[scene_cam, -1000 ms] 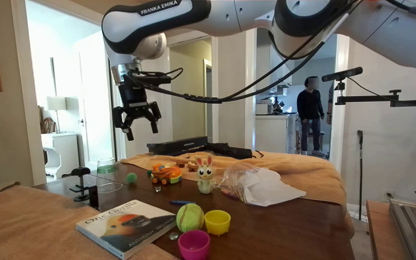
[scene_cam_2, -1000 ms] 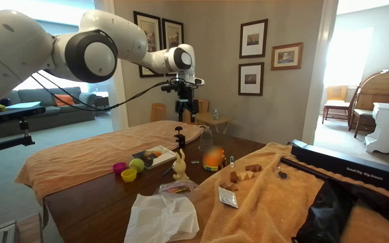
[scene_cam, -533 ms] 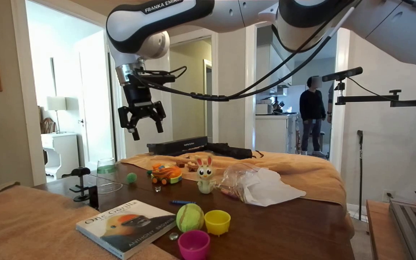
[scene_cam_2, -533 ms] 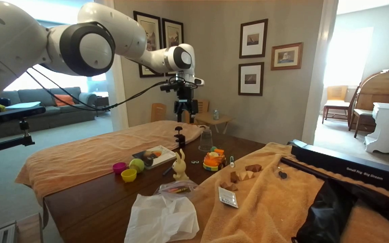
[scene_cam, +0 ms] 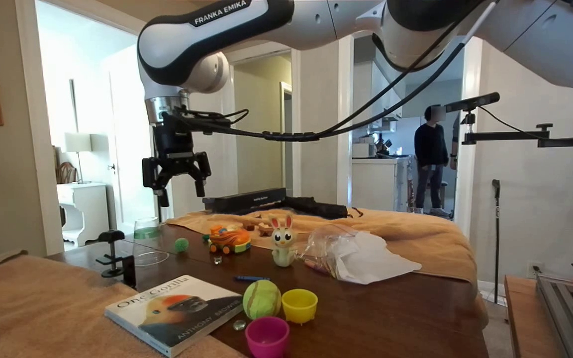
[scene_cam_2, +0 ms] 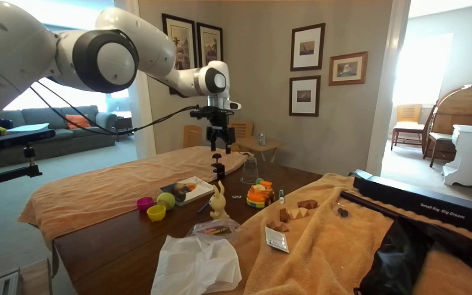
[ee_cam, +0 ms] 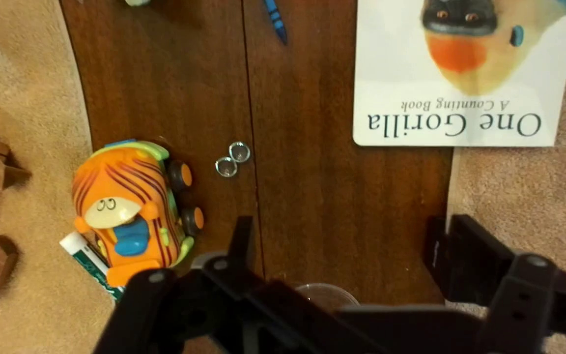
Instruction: Move the green ball forward
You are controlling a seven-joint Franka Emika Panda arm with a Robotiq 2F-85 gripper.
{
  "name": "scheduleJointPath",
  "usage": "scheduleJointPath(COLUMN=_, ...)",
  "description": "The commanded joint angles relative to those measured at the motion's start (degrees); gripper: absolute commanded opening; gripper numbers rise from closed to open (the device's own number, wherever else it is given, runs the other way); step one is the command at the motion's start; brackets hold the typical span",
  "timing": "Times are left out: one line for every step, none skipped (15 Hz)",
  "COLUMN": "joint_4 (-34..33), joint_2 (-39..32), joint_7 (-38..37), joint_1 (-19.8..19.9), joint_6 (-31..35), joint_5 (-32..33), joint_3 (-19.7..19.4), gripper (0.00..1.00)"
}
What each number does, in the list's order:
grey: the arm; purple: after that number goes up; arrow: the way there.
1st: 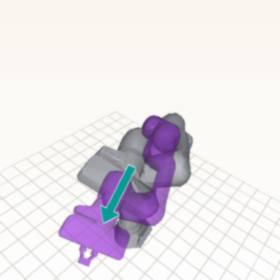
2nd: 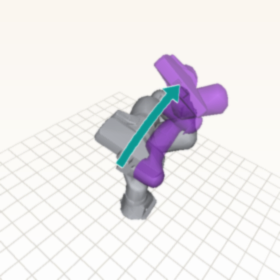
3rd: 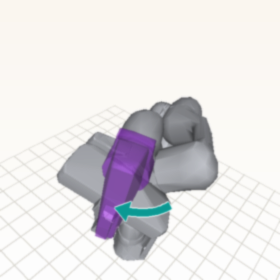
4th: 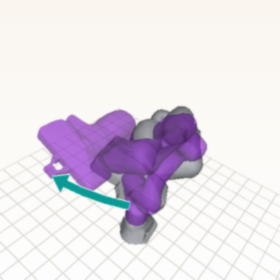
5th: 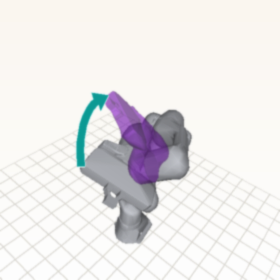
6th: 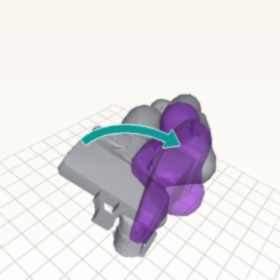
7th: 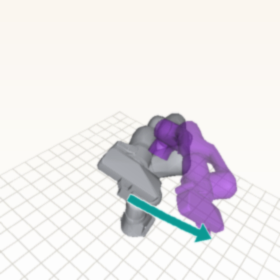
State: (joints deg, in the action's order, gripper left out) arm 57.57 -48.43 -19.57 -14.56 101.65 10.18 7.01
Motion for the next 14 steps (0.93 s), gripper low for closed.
scheduleJointPath(joint_4=10.6, joint_2=5.8, joint_7=1.2, joint_1=1.9, joint_6=9.5, joint_5=-1.0, joint_3=1.3, gripper=1.00)
scheduleJointPath(joint_4=13.0, joint_2=7.0, joint_7=1.4, joint_1=2.4, joint_6=11.7, joint_5=-1.3, joint_3=1.6, gripper=1.00)
scheduleJointPath(joint_4=15.1, joint_2=8.0, joint_7=1.7, joint_1=2.9, joint_6=13.4, joint_5=-1.8, joint_3=2.2, gripper=1.00)
scheduleJointPath(joint_4=17.3, joint_2=9.1, joint_7=1.8, joint_1=3.3, joint_6=14.8, joint_5=-2.1, joint_3=2.6, gripper=1.00)
scheduleJointPath(joint_4=19.3, joint_2=10.2, joint_7=2.2, joint_1=4.0, joint_6=16.0, joint_5=-2.7, joint_3=3.5, gripper=1.00)
scheduleJointPath(joint_4=21.2, joint_2=11.2, joint_7=2.6, joint_1=4.6, joint_6=16.5, joint_5=-3.2, joint_3=4.3, gripper=1.00)
scheduleJointPath(joint_4=22.1, joint_2=12.0, joint_7=4.0, joint_1=3.4, joint_6=15.9, joint_5=-6.1, joint_3=2.6, gripper=1.00)
scheduleJointPath(joint_4=23.1, joint_2=13.0, joint_7=4.9, joint_1=3.8, joint_6=14.6, joint_5=-7.8, joint_3=3.1, gripper=1.00)
scheduleJointPath(joint_4=23.5, joint_2=13.5, joint_7=5.9, joint_1=3.9, joint_6=12.8, joint_5=-9.4, joint_3=3.2, gripper=1.00)
scheduleJointPath(joint_4=24.0, joint_2=14.4, joint_7=5.8, joint_1=3.5, joint_6=11.0, joint_5=-10.2, joint_3=2.8, gripper=1.00)
scheduleJointPath(joint_4=24.5, joint_2=15.3, joint_7=5.0, joint_1=2.8, joint_6=9.7, joint_5=-10.0, joint_3=1.9, gripper=1.00)
scheduleJointPath(joint_4=25.0, joint_2=16.1, joint_7=4.2, joint_1=2.4, joint_6=8.4, joint_5=-9.4, joint_3=1.2, gripper=1.00)
scheduleJointPath(joint_4=25.6, joint_2=17.0, joint_7=3.6, joint_1=2.1, joint_6=7.4, joint_5=-8.1, joint_3=0.3, gripper=1.00)
scheduleJointPath(joint_4=26.4, joint_2=18.0, joint_7=3.1, joint_1=1.7, joint_6=7.0, joint_5=-7.1, joint_3=-0.5, gripper=1.00)
